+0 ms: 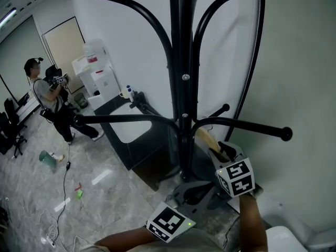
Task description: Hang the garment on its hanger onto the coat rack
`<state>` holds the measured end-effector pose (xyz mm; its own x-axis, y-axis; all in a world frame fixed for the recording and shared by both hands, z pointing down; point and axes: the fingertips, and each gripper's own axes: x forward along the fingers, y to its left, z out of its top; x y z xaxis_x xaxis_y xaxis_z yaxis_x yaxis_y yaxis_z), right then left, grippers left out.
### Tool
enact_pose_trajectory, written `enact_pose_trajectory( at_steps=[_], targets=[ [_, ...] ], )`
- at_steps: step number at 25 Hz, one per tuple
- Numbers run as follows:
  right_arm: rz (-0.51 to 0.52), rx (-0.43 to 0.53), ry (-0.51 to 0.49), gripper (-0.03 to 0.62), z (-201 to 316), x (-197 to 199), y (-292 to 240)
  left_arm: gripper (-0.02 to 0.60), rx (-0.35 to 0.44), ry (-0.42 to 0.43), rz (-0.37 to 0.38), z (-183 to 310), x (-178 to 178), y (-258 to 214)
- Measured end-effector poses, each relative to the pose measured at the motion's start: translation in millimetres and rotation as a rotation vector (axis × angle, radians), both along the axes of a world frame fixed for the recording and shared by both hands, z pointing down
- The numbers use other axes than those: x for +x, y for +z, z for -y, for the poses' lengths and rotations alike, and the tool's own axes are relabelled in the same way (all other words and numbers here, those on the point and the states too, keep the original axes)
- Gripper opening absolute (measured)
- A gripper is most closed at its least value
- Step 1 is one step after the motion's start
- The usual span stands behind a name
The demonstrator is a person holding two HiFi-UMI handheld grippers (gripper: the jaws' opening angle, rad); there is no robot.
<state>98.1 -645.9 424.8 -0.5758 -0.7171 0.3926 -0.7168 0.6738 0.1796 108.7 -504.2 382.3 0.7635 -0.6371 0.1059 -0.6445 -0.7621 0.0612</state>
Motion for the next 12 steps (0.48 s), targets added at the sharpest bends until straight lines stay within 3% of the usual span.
enact_pose_trajectory(
  at_steps=[8, 12],
  targets=[
    [0.048, 0.084, 0.082, 0.125, -31, 23, -31, 0.005, 0.004, 0.035, 0.000, -6, 6, 1],
    [0.111, 0.102, 0.133, 0.054, -58, 33, -40, 0.005, 0.004, 0.038, -0.004, -12, -1, 0]
  ],
)
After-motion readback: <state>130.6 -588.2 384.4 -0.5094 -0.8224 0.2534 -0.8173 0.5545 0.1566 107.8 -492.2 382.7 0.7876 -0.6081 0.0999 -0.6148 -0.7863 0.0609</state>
